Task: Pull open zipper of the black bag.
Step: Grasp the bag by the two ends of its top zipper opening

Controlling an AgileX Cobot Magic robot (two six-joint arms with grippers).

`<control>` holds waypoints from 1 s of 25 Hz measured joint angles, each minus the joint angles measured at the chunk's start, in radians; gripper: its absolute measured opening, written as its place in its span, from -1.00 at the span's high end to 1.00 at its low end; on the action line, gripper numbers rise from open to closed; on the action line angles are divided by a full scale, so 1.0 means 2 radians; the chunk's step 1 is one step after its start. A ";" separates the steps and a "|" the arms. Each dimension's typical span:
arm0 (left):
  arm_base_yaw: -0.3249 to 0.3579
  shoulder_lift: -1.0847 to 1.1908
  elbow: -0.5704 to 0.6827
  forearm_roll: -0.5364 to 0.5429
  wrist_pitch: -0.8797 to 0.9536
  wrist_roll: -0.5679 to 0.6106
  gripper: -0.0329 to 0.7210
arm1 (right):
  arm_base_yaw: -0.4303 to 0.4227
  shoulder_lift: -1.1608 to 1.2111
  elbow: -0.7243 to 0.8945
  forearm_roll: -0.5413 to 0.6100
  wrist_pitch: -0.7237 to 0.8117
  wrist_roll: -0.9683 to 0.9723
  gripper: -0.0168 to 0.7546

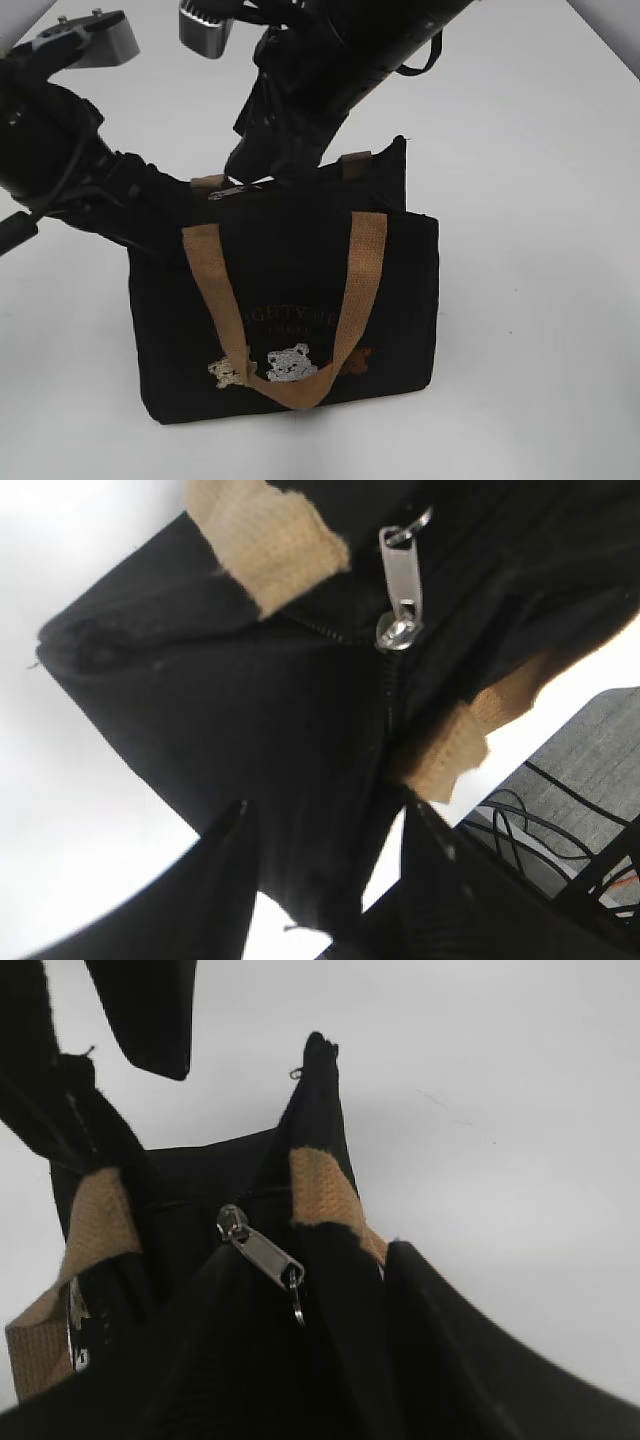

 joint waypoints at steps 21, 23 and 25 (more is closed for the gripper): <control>-0.003 0.010 0.000 -0.003 0.004 0.014 0.81 | 0.000 0.000 0.000 -0.006 0.033 0.000 0.14; -0.003 0.010 0.000 -0.003 0.004 0.014 0.81 | 0.000 0.000 0.000 -0.006 0.030 0.000 0.21; -0.004 0.010 0.000 -0.003 0.006 0.014 0.81 | 0.000 0.001 0.000 -0.006 0.025 0.000 0.28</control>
